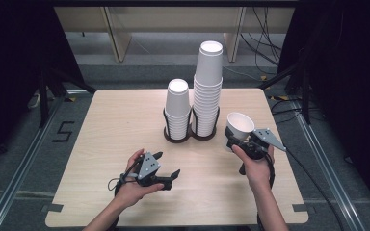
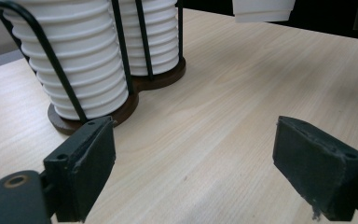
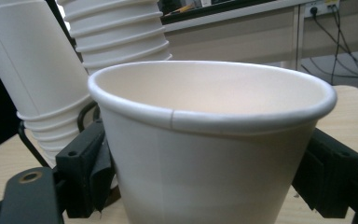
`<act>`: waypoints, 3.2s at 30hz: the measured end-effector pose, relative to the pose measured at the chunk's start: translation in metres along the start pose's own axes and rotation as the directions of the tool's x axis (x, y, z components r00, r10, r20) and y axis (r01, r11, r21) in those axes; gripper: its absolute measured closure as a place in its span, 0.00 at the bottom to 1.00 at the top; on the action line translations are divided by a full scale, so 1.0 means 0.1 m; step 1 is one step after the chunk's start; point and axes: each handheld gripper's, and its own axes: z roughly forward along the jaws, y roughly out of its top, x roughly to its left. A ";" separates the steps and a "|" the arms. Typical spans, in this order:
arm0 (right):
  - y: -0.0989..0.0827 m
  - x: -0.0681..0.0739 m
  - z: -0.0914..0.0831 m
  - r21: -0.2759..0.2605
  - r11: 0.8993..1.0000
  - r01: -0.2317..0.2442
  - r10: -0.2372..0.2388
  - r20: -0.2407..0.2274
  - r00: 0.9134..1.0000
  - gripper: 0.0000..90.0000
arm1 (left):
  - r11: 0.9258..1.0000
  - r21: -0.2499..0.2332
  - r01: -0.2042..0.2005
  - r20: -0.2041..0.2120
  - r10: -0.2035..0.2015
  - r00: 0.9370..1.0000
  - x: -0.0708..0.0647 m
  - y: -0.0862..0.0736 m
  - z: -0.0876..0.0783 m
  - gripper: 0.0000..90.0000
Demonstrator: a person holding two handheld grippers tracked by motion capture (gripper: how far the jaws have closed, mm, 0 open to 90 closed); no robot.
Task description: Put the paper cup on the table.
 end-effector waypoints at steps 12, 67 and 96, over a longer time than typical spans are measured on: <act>-0.02 -0.06 0.15 0.017 0.997 0.078 -0.079 0.049 0.996 0.19 | 0.999 0.003 0.051 -0.034 -0.051 0.998 0.07 -0.11 -0.05 0.15; -0.35 -0.04 0.67 0.190 0.968 0.162 -0.188 0.128 0.974 0.00 | 0.996 0.017 0.083 -0.032 -0.083 0.996 0.12 -0.17 -0.04 0.15; -0.36 -0.06 0.17 0.207 0.961 0.183 -0.204 0.081 0.976 0.00 | 0.996 0.028 0.080 -0.041 -0.079 0.996 0.12 -0.19 -0.03 0.15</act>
